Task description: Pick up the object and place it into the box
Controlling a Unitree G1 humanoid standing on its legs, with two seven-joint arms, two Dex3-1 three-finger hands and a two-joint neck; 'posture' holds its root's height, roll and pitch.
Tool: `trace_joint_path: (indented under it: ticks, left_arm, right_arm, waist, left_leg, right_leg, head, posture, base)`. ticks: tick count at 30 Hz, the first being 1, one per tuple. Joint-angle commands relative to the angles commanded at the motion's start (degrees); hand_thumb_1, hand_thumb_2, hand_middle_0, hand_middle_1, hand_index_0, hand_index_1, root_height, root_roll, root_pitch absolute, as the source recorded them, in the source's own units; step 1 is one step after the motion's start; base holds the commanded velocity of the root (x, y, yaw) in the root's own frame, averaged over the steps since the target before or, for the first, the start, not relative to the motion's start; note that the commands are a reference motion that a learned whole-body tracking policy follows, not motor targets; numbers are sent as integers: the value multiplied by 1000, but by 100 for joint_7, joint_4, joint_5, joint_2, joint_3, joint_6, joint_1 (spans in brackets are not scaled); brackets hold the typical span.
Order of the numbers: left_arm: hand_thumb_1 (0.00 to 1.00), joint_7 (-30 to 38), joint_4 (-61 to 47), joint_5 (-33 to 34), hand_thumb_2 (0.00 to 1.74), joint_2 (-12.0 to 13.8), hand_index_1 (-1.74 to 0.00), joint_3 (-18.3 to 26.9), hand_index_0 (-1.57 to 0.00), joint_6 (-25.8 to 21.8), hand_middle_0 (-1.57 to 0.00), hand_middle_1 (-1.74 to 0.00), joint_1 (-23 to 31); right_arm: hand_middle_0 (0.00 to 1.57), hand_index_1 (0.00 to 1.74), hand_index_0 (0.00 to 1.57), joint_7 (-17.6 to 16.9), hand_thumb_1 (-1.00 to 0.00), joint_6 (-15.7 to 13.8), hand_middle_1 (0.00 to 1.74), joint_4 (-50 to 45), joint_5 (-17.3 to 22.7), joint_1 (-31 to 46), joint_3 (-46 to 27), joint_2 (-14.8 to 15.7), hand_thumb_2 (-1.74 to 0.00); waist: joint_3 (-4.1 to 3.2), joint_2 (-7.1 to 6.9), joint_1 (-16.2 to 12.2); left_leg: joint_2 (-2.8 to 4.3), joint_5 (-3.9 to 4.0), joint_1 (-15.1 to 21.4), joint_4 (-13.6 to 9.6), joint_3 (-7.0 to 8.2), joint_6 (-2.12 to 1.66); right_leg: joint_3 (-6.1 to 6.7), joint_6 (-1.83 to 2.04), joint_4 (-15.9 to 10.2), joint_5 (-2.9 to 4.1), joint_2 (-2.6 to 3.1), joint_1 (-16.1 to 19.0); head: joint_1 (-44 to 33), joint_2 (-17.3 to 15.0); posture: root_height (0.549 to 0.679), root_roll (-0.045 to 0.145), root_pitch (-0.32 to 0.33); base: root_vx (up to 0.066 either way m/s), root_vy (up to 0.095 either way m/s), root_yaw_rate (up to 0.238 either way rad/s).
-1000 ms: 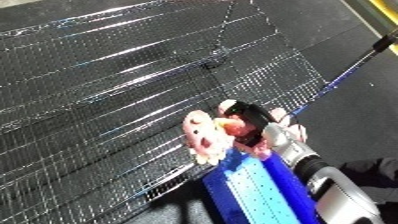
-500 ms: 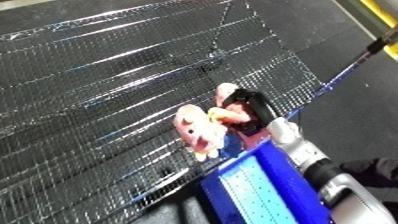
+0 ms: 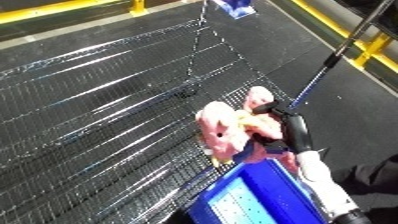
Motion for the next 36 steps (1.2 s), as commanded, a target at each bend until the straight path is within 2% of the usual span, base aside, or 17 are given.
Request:
trace_joint_path:
  ticks: [7, 11, 15, 25, 31, 36]
  left_arm:
    - [1000, 30, 28, 8, 1740, -7, -1740, -5, -1570, 35, -1570, -1740, -66]
    - [1000, 63, 68, -13, 1740, -8, -1740, -45, -1570, 12, -1570, -1740, -143]
    - [1000, 68, 130, 9, 1740, 15, -1740, -136, -1570, -10, -1570, -1740, -220]
    - [1000, 28, 225, 50, 1740, 125, -1740, -295, -1570, -98, -1570, -1740, -304]
    - [1000, 9, 234, 99, 1740, 194, -1740, -310, -1570, -140, -1570, -1740, -298]
    - [1000, -13, 217, 144, 1740, 245, -1740, -303, -1570, -146, -1570, -1740, -299]
  right_arm:
    - [1256, 1392, 1256, -125, -800, -72, 1392, 0, -30, 524, -433, 441, -1392]
    - [1256, 1392, 1256, -216, -800, -187, 1392, 204, 236, 599, -550, 715, -1392]
    - [1256, 1392, 1256, -319, -800, -295, 1392, 576, 514, 572, -630, 864, -1392]
    - [471, 522, 471, -610, -300, -415, 522, 1812, 967, 478, -869, 972, -522]
    - [0, 0, 0, -588, 0, -439, 0, 2261, 1173, 442, -871, 1019, 0]
    - [0, 0, 0, -514, 0, -458, 0, 2391, 1216, 431, -835, 1020, 0]
  waist:
    - [-56, 16, -297]
    - [-103, 53, -447]
    - [-147, 93, -571]
    - [-190, 178, -725]
    - [-213, 207, -732]
    - [-241, 191, -719]
  left_leg:
    - [34, -76, 75, 52, 108, 9]
    - [40, -108, 102, 82, 153, 3]
    - [47, -135, 134, 96, 202, -10]
    - [57, -148, 131, 111, 245, -35]
    - [51, -135, 142, 73, 267, -41]
    - [52, -121, 150, 42, 276, -43]
  right_leg:
    - [111, -25, -69, 27, 22, 23]
    - [150, -47, -97, 26, 40, 45]
    - [178, -63, -135, 38, 51, 73]
    - [205, -84, -217, 64, 59, 108]
    - [194, -86, -264, 65, 63, 132]
    - [188, -83, -307, 62, 72, 148]
  head:
    - [330, -24]
    - [385, -55]
    - [491, -230]
    - [510, -393]
    - [500, -468]
    - [460, -505]
  posture:
    - [635, 59, -165]
    - [636, 63, -165]
    - [638, 66, -165]
    - [640, 71, -163]
    - [642, 72, -160]
    - [642, 72, -158]
  base:
    - [-4, 17, -128]
    - [2, 19, -91]
    - [5, 16, -79]
    - [-5, 9, -32]
    - [-4, 4, -5]
    - [-1, 1, -8]
